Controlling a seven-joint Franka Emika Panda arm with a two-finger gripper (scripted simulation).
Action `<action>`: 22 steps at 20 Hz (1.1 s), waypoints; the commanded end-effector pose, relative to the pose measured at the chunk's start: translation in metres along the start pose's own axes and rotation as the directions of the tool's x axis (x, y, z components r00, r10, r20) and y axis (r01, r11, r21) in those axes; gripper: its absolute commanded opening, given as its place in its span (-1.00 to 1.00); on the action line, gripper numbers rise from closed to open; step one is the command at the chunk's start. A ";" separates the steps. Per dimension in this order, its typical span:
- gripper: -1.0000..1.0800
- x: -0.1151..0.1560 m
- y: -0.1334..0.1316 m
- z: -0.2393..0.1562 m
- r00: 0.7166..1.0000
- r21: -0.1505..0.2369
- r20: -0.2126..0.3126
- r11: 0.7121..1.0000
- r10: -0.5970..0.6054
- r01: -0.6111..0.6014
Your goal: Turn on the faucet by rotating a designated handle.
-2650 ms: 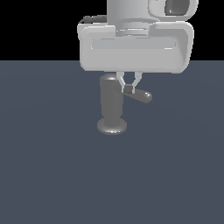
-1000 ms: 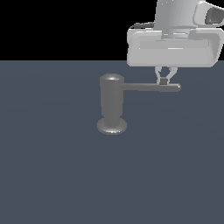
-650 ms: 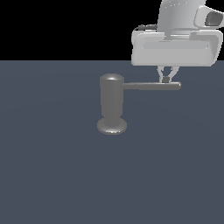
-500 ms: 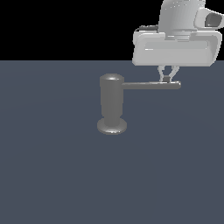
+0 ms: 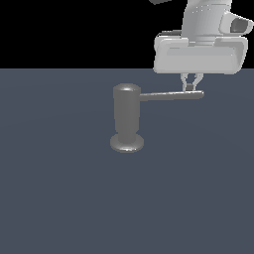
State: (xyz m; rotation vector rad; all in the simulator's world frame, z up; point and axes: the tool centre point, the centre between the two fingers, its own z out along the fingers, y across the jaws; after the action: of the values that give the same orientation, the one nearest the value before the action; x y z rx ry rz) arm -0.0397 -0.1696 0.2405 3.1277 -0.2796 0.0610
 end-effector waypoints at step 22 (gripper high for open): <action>-1.00 0.067 0.001 0.010 1.000 -0.002 0.015 1.000 0.020 -0.020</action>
State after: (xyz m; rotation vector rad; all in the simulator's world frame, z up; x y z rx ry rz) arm 0.0218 -0.1826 0.2407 3.1240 -0.3114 0.0498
